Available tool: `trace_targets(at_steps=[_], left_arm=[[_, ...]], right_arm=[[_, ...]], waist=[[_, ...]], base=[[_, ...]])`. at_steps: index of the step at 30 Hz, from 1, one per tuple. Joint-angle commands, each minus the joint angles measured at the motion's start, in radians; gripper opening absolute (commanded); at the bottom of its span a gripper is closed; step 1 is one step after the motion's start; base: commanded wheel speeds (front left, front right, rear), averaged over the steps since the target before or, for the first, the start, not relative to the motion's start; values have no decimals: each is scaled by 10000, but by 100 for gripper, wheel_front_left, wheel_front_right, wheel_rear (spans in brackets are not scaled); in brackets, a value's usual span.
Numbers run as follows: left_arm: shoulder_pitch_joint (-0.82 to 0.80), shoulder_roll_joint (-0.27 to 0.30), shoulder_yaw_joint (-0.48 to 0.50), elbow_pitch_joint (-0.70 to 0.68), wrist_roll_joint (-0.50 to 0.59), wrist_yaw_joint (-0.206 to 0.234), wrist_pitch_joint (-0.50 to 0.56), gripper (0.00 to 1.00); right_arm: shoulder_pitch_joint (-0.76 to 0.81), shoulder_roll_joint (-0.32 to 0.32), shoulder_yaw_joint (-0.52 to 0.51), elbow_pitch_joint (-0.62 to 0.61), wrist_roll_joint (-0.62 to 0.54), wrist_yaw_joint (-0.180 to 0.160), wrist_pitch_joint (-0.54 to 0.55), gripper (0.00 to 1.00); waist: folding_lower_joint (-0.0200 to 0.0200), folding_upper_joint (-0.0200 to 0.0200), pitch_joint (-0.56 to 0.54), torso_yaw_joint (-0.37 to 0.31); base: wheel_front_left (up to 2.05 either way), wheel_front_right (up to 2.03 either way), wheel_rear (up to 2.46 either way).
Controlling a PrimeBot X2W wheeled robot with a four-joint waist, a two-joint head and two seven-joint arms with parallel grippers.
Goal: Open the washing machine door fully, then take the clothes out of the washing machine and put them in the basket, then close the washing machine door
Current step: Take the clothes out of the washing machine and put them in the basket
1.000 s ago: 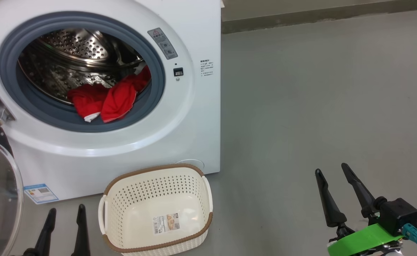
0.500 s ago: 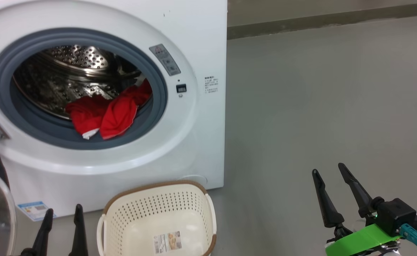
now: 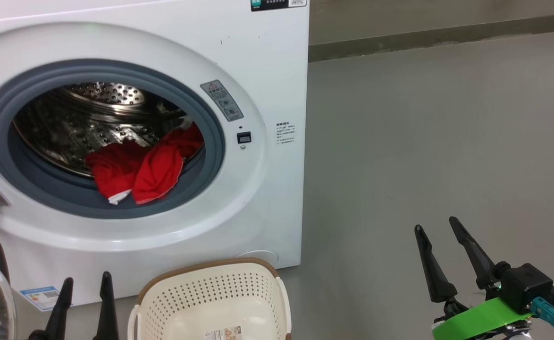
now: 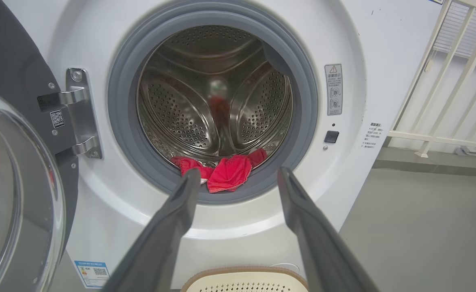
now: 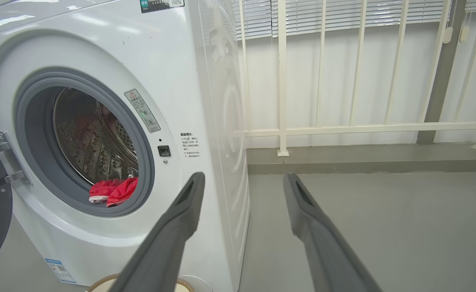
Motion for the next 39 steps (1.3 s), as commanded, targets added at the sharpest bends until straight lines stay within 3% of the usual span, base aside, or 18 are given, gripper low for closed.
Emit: trace_targets(at_steps=[1, 24, 39], left_arm=[[-261, 67, 272, -185, 69, -57, -122, 100], [-394, 66, 319, -50, 298, -153, -122, 100], [-2560, 66, -127, 712, 374, -194, -122, 100]], right_arm=[[-132, -120, 200, -211, 96, 63, -65, 100], [-41, -93, 184, -311, 103, 63, -65, 100], [-401, -74, 38, -645, -2, 63, -65, 100]], waist=[[1, 0, -12, -1], [1, 0, 37, 94], [1, 0, 1355, 640]], base=[[0, 0, 0], [0, 0, 0], [0, 0, 0]])
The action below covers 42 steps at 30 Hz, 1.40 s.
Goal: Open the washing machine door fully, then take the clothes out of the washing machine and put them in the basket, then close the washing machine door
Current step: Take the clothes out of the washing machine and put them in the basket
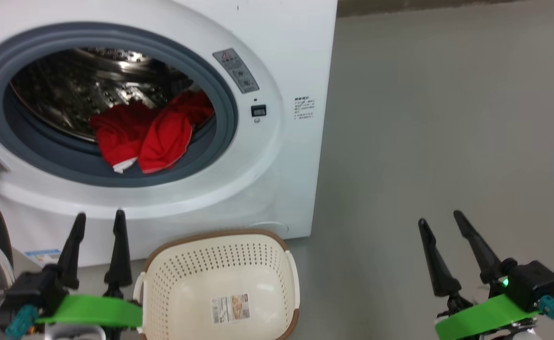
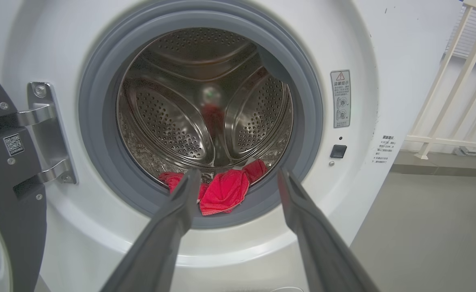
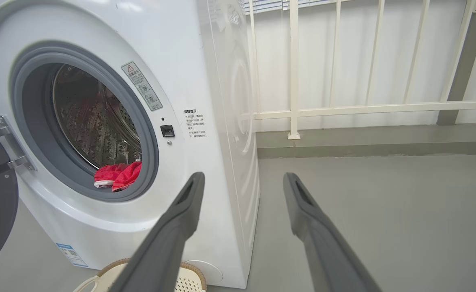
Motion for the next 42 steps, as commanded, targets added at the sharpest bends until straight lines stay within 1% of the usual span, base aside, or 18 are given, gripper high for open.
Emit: trace_targets(at_steps=[1, 8, 14, 20, 21, 24, 30, 34, 39, 42], left_arm=[[-711, 97, 222, -72, 116, -32, -122, 100], [-2237, 206, 286, 595, 257, -43, -122, 100], [-3758, 453, 479, 1374, 278, -73, -122, 100], [-5216, 521, 582, 2209, 499, -42, -122, 100], [-5700, 548, 594, 2614, 545, -37, -122, 100], [-6170, 602, 634, 2961, 593, -12, -122, 100], [-7510, 997, 620, 4174, 959, 282, -122, 100], [-8307, 1341, 625, 5279, 1199, 788, -51, 100], [-9201, 1780, 603, 6488, 1370, 1259, 381, 100], [-9555, 2021, 418, 7099, 1609, 1494, 691, 100]], right_arm=[[-549, -96, 97, -331, -58, 63, -65, 100], [-1051, -104, 166, -454, -86, 63, -65, 100], [-1495, -125, 153, -544, -110, 63, -65, 100], [-2023, -91, 168, -645, -122, 63, -65, 100], [-2174, -91, 191, -675, -128, 63, -65, 100], [-2291, -102, 226, -700, -144, 63, -65, 100], [-2510, -120, 256, -742, -154, 63, -65, 100], [-2635, -91, 338, -715, -122, 63, -65, 100], [-2724, -17, 426, -686, -87, 63, -65, 100], [-2759, 19, 474, -655, -58, 63, -65, 100]], waist=[[0, -1, 562, 224], [0, -1, 1607, 304], [0, -1, 2613, 279], [0, -1, 3478, 166], [0, -1, 3700, 115], [0, -1, 3895, 54], [0, -1, 4424, -180], [0, -1, 4674, -382], [0, -1, 4885, -611], [0, -1, 4967, -715]], base=[[0, 0, 0], [0, 0, 0], [0, 0, 0], [0, 0, 0], [0, 0, 0], [0, 0, 0], [0, 0, 0], [0, 0, 0], [0, 0, 0], [0, 0, 0]])
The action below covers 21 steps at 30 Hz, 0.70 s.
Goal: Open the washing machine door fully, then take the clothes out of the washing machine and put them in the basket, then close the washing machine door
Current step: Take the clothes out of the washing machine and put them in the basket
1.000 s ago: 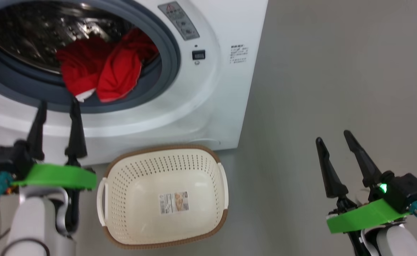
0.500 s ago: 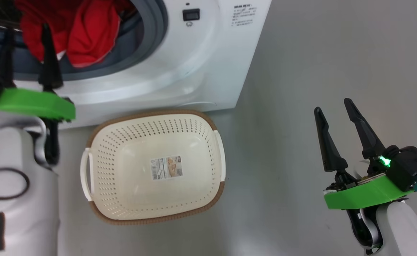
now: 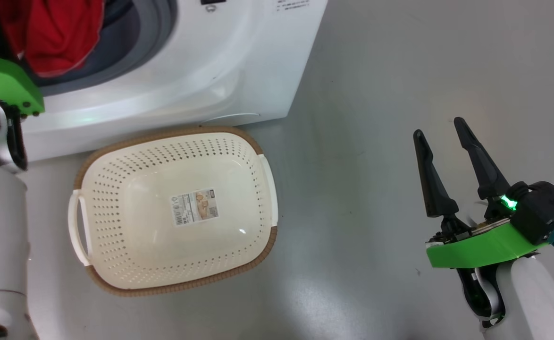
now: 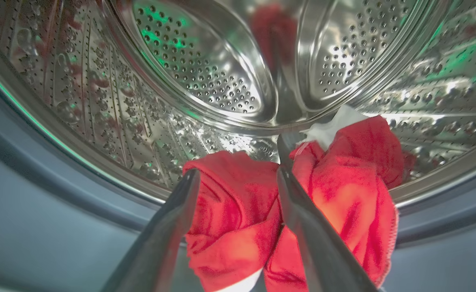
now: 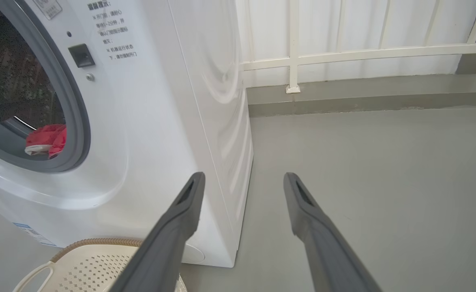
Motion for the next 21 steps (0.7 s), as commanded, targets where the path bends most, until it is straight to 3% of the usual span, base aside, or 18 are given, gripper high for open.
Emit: trace_targets(at_steps=[1, 13, 18, 21], left_arm=[[-152, 647, 25, 16, 205, 129, 135, 100], [-871, 1380, -860, 1574, 1128, 873, 1996, 100], [-920, 1577, -1025, 1874, 1221, 972, 2475, 100], [-980, 1748, -1062, 2014, 1167, 777, 2707, 100]], right_arm=[[-87, 30, 307, -214, 25, 63, -63, 100], [-159, 134, 626, -103, 225, 63, -63, 100], [-160, 172, 726, -25, 336, 63, -63, 100], [-196, 194, 777, -11, 388, 63, -63, 100]], waist=[[0, -1, 131, -144], [0, -1, 277, -440], [0, -1, 346, -567], [0, -1, 420, -645]], base=[[0, 0, 0], [0, 0, 0], [0, 0, 0], [0, 0, 0]])
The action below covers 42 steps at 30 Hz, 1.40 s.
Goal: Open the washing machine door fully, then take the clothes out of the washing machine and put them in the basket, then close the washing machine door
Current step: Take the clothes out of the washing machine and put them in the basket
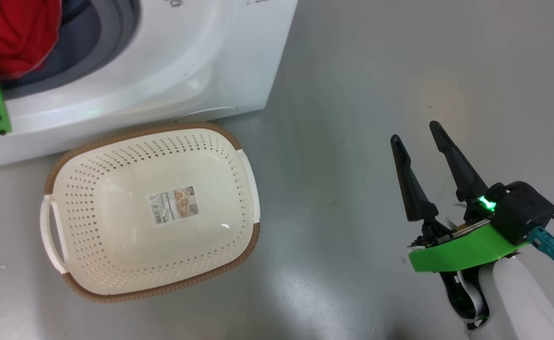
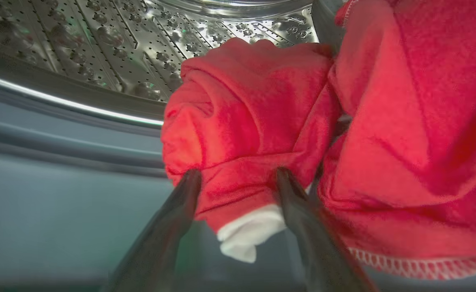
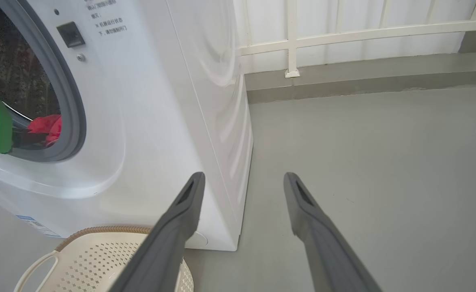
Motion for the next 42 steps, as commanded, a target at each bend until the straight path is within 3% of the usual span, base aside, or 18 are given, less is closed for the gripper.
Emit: trace_targets(at_steps=[1, 4, 5, 7, 11, 18, 28, 42], left_arm=[[-97, 688, 55, -84, 91, -41, 129, 100], [-126, 727, 6, -89, 92, -37, 113, 100], [-138, 738, -22, -97, 90, -54, 98, 87], [-157, 751, -76, -126, 77, -109, 38, 0], [-133, 751, 17, -155, -138, -157, -110, 0], [159, 610, 529, -532, -904, -356, -1262, 0], [865, 336, 1323, -1575, -2190, -1585, -3244, 0], [3135, -6, 1951, -5881, -2275, -1684, -3410, 0]], right_arm=[[-57, 20, 217, -189, 215, 63, -63, 100], [-79, 32, 228, -179, 238, 63, -63, 100], [-95, 37, 236, -177, 243, 63, -63, 100], [-130, 47, 244, -170, 257, 63, -63, 100], [-184, 63, 266, -126, 289, 63, -63, 100], [-183, 48, 216, -78, 310, 63, -63, 100], [-162, -72, 252, -8, 422, 63, -63, 100], [-40, -159, 234, 97, 454, 63, -63, 100]], waist=[[0, 0, 72, -55], [0, 0, 126, -73], [0, 0, 153, -80], [0, 0, 193, -83], [0, 0, 226, -72], [0, 0, 183, 62], [0, 0, -29, 334], [0, 0, -614, 514]], base=[[0, 0, 0], [0, 0, 0], [0, 0, 0], [0, 0, 0], [0, 0, 0], [0, 0, 0], [0, 0, 0], [0, 0, 0]])
